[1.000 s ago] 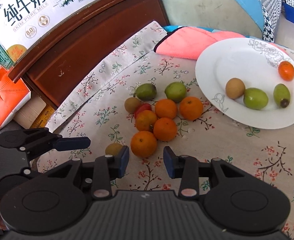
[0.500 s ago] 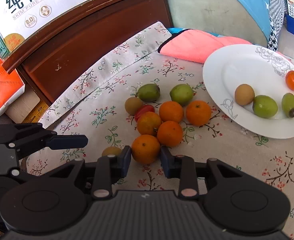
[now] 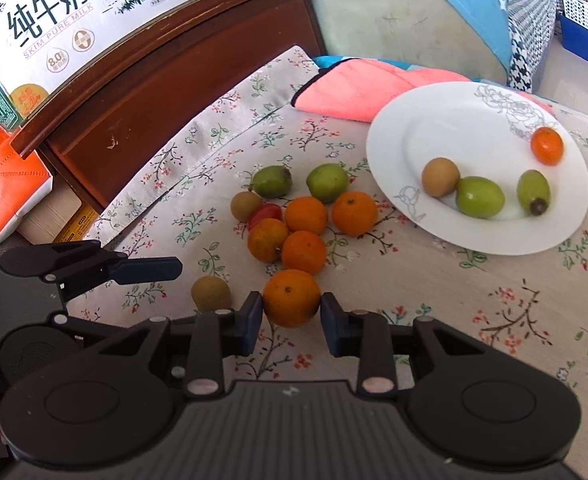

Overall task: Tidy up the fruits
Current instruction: 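Grasp a brown kiwi with the left gripper while the right gripper grasps a tangerine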

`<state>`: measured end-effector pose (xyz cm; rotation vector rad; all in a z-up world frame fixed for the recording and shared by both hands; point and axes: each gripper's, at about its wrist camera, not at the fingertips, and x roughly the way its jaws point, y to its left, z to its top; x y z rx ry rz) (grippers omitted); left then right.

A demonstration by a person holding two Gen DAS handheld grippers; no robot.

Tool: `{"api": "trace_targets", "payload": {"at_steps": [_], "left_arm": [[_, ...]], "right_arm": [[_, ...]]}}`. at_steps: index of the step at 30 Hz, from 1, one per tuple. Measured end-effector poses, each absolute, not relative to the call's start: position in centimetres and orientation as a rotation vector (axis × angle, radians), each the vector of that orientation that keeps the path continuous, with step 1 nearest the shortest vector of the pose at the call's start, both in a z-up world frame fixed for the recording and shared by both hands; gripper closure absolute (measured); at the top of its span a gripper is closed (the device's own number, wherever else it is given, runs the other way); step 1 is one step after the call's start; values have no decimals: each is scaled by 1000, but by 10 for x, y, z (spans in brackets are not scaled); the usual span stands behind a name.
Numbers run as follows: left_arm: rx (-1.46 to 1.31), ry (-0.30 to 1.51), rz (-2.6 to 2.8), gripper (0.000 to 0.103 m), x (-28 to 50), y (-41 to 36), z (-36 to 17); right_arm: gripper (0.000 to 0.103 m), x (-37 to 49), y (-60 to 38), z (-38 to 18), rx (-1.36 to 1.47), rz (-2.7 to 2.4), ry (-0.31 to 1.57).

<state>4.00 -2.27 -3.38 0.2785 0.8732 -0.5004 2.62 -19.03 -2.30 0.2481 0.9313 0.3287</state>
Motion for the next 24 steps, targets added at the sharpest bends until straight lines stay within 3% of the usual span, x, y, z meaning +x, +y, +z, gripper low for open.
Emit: {"api": "trace_targets", "payload": {"at_steps": [15, 17, 22, 24], "left_arm": [[286, 896, -484, 47, 45, -26, -43], [281, 897, -492, 52, 45, -26, -43], [270, 896, -508, 77, 45, -28, -42], [259, 903, -502, 77, 45, -27, -41]], "right_arm": [[68, 28, -191, -31, 259, 303, 964], [68, 28, -189, -32, 246, 304, 964], [70, 28, -187, -32, 227, 304, 962], [71, 28, -186, -32, 222, 305, 960]]}}
